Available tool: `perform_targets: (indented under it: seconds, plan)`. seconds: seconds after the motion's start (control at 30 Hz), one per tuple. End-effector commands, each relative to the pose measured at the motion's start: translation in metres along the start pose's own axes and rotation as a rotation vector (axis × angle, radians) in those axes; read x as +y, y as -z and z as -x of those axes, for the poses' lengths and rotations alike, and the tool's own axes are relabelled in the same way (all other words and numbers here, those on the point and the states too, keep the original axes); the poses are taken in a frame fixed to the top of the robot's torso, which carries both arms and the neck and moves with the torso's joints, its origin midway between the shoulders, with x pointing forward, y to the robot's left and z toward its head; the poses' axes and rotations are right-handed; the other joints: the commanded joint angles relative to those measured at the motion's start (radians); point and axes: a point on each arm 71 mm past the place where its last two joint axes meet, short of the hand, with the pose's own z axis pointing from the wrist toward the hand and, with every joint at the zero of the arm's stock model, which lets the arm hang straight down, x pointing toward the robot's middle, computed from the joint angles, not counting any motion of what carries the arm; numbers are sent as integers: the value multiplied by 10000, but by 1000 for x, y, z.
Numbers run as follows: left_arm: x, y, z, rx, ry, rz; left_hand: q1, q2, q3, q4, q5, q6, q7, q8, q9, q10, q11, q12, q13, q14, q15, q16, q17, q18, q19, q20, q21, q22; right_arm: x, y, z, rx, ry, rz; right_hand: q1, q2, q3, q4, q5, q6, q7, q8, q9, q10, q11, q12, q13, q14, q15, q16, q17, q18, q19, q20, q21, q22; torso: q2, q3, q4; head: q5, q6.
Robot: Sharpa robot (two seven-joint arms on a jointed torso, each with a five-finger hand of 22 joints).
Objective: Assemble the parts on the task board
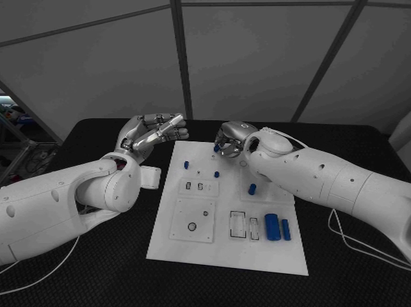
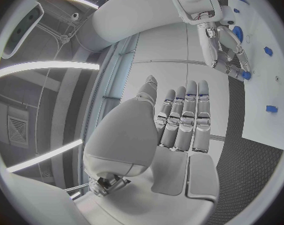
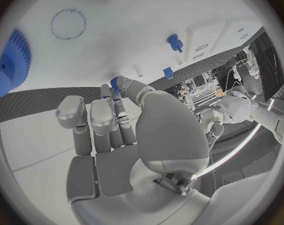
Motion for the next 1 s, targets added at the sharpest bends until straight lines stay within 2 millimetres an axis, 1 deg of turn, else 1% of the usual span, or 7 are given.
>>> perform_targets:
  seconds: [0.03,0.17,0.3,0.53,0.67,0.9,1.0]
  plan:
    - [-2,-1,-1,94,30,-78,-70,6,-9,-44,-49,55,35,-65,-15,-17,69,-36,2,-10,53,-42,-11,-308,-29,53,-67,-12,1,1,2,-172,26,134,44,-156,-233,-34,-58,-423,14,14,-27,-527,90,-18,8,-126,49,-199,-315,192,-213,74,-188,-298,1,8,-22,-23,9]
    - [-2,-1,1,75,17,-69,-72,16,-10,-56,-48,58,37,-78,-15,-20,71,-51,3,-4,53,-54,-10,-307,-27,54,-69,-17,1,4,7,-606,-43,210,103,-188,-758,-30,-58,-830,-32,16,-17,-894,141,35,21,-211,97,-359,-612,240,-372,132,-359,-559,4,16,-36,-21,33]
    - [-2,-1,3,18,-18,-62,-58,30,-1,-71,-47,62,28,-86,-14,-17,68,-59,3,-4,53,-64,-10,-307,-28,55,-71,-21,-5,15,17,-1457,-429,280,144,-156,-1134,16,-32,-921,-36,35,2,-716,92,250,39,-115,66,-222,-454,204,-238,115,-292,-406,-6,15,-65,-58,56]
    - [-2,0,9,-73,-77,-46,-7,71,27,-129,-57,91,-12,-103,-9,20,45,-71,9,-8,51,-102,-13,-310,-51,58,-88,-38,-37,45,35,-1681,-1342,-86,41,-51,-1339,219,129,-457,-59,139,59,243,-102,663,65,-6,-89,-112,-361,147,25,12,-117,-116,-30,53,-221,-28,139]
    - [-1,-1,10,-74,-87,-15,-3,100,31,-169,-67,164,-31,-110,-2,164,8,-43,25,56,30,-113,1,-307,-99,57,-117,-64,-60,63,46,-1302,-1934,-420,-236,-171,-1527,447,490,-260,59,179,72,1031,-142,927,173,27,-137,-39,-266,122,136,-51,-41,10,-48,78,-293,-130,197]
    - [-1,-1,10,4,-122,35,-30,143,24,-229,-65,265,-75,-156,-4,523,-77,3,43,330,-59,-46,78,-292,-12,2,-57,-65,-98,88,53,-513,-2357,-1345,-324,-546,-2269,728,1377,-252,-249,284,75,2753,-568,1980,944,288,-474,644,799,-60,784,-355,451,949,-51,129,-405,-273,277]
    - [0,-2,10,28,-131,45,-35,146,22,-233,-66,273,-79,-160,-5,556,-85,4,43,349,-66,-43,85,-292,-1,-5,-49,-64,-108,94,53,-254,-2371,-1647,-52,-503,-3010,1018,1682,-394,-341,472,93,2661,-677,3042,2112,450,-578,1324,1866,-177,1113,-477,744,1490,-51,134,-385,-360,281]
